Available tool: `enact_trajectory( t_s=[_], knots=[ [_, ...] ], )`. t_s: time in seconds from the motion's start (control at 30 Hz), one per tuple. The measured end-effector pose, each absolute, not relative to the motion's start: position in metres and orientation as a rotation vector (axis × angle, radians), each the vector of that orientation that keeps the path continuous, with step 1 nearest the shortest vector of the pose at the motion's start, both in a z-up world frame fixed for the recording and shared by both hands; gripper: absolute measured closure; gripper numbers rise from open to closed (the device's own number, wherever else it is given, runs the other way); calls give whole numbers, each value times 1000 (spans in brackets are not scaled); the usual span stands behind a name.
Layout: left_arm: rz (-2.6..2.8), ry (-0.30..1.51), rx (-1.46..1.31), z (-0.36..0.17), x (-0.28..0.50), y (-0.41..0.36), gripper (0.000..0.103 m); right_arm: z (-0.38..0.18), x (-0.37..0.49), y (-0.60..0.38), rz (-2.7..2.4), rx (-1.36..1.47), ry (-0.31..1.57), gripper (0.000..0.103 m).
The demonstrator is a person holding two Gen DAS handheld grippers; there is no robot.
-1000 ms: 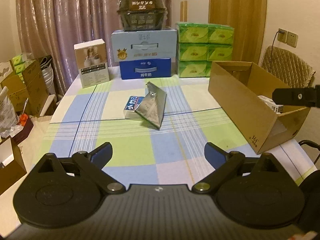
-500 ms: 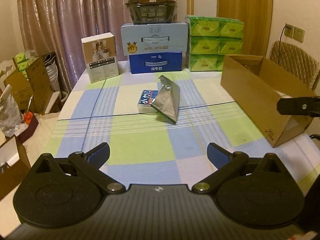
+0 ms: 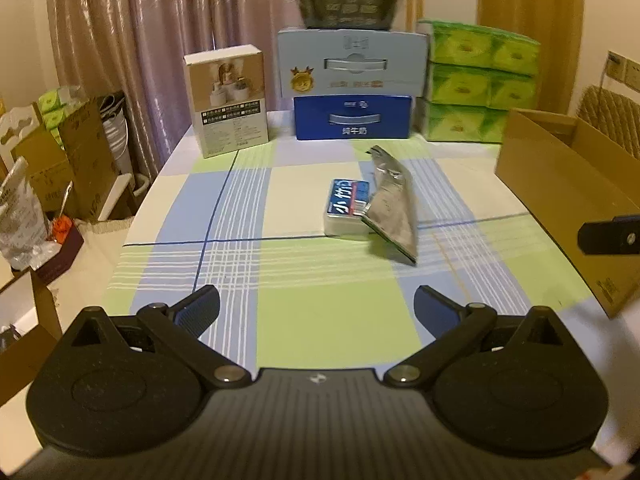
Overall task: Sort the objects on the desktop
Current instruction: 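Move both open tools back toward the foil packet and blue box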
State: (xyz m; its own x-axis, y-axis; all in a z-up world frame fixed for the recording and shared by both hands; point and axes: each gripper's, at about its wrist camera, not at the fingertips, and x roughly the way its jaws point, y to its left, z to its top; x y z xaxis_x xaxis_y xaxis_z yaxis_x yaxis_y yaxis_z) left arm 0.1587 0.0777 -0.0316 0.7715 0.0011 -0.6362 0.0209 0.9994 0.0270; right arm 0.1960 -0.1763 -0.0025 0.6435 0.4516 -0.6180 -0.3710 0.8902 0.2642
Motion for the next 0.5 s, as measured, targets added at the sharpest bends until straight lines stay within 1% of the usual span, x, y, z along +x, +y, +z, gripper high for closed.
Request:
enact_trajectory(
  t_s=[0.5],
  knots=[
    [17,668,1,-56,249,104,2,-50,296,-139,452,244,817,2]
  ],
)
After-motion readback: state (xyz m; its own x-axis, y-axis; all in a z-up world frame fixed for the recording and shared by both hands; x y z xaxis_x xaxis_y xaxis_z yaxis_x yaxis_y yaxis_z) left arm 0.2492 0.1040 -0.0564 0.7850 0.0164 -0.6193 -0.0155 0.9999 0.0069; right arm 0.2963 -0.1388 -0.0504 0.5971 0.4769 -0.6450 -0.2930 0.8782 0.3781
